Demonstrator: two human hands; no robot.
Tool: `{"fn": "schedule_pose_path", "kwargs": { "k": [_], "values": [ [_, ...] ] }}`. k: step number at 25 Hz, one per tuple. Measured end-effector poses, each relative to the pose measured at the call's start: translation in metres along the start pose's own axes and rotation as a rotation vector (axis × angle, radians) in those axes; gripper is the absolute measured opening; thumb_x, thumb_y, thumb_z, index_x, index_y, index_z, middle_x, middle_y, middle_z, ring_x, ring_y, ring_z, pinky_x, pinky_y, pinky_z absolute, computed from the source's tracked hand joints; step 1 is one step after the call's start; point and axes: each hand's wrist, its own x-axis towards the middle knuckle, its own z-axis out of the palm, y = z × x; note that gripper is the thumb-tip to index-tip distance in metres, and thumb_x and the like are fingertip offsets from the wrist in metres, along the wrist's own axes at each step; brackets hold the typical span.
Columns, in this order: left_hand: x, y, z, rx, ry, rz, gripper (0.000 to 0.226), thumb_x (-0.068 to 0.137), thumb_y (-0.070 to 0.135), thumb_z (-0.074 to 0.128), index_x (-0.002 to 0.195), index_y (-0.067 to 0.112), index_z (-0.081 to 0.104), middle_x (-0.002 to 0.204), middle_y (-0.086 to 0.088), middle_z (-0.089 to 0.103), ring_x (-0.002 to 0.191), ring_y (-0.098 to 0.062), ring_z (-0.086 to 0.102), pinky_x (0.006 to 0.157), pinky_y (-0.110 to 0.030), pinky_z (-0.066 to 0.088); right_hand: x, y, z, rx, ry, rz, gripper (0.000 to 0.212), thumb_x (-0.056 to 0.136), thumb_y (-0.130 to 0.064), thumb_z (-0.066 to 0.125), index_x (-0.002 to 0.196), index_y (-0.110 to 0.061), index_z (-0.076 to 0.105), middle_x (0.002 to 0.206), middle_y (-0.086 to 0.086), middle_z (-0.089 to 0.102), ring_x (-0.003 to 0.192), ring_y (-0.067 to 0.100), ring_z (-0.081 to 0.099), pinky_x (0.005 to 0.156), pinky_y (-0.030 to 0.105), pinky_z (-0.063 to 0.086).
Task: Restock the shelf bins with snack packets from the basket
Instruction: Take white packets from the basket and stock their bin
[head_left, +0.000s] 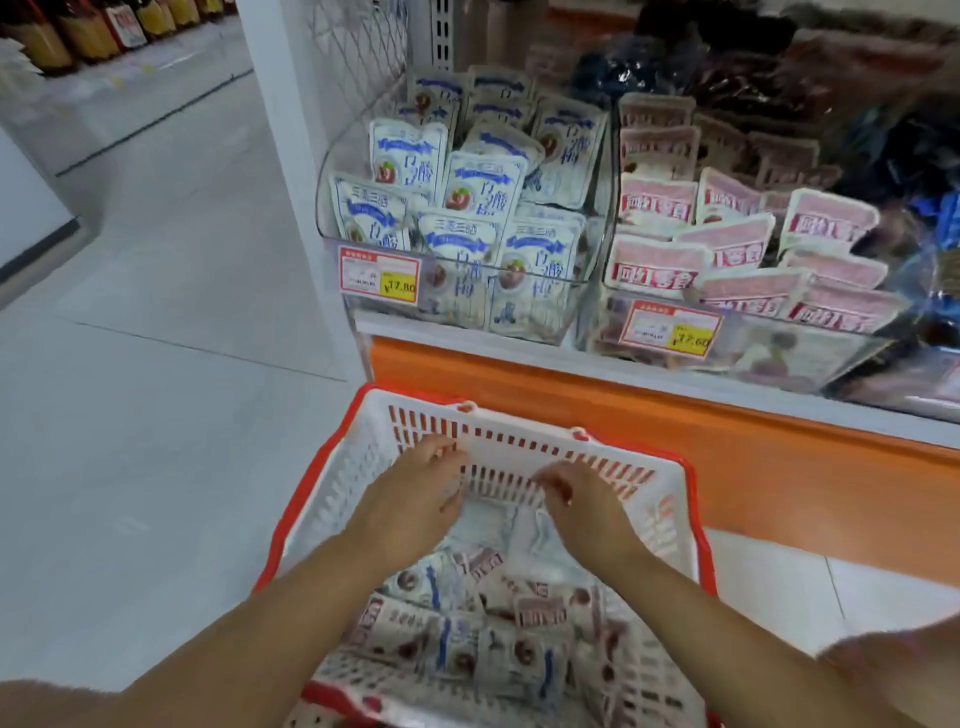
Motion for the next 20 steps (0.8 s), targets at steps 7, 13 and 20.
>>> {"fn": "schedule_pose_path", "kwargs": {
  "k": [7, 13, 20],
  "values": [
    [-0.022, -0.019, 0.103, -0.333, -0.294, -0.401, 0.039, 0.096, 0.022, 0.057, 0.134, 0.018, 0.052, 0.139, -0.007, 0.045, 0.117, -0.022, 0.055, 0.101, -0.026, 0.04, -0.003, 0.136, 0.058, -0.314, -0.342, 0.365, 0.049, 0.098, -0.014, 0.045, 0.147, -0.011, 0.036, 0.152, 0.01, 0.034, 0.137, 0.027, 0.038, 0.111, 0.033, 0.035],
    [-0.029, -0.026, 0.128, -0.41, -0.297, -0.547, 0.039, 0.095, 0.023, 0.056, 0.134, 0.024, 0.054, 0.13, 0.001, 0.049, 0.106, -0.012, 0.057, 0.097, -0.025, 0.044, 0.015, 0.153, 0.091, -0.54, -0.367, 0.311, 0.072, 0.083, -0.022, 0.06, 0.147, -0.023, 0.027, 0.147, 0.003, 0.033, 0.134, 0.027, 0.032, 0.112, 0.038, 0.032],
    [-0.017, -0.026, 0.132, -0.467, -0.282, -0.56, 0.039, 0.094, 0.027, 0.058, 0.133, 0.029, 0.054, 0.138, 0.001, 0.047, 0.11, -0.012, 0.058, 0.094, -0.025, 0.045, 0.023, 0.141, 0.1, -0.645, -0.421, 0.148, 0.041, 0.093, -0.027, 0.06, 0.129, -0.015, 0.046, 0.123, 0.004, 0.047, 0.113, 0.023, 0.052, 0.088, 0.033, 0.047]
  ]
}}
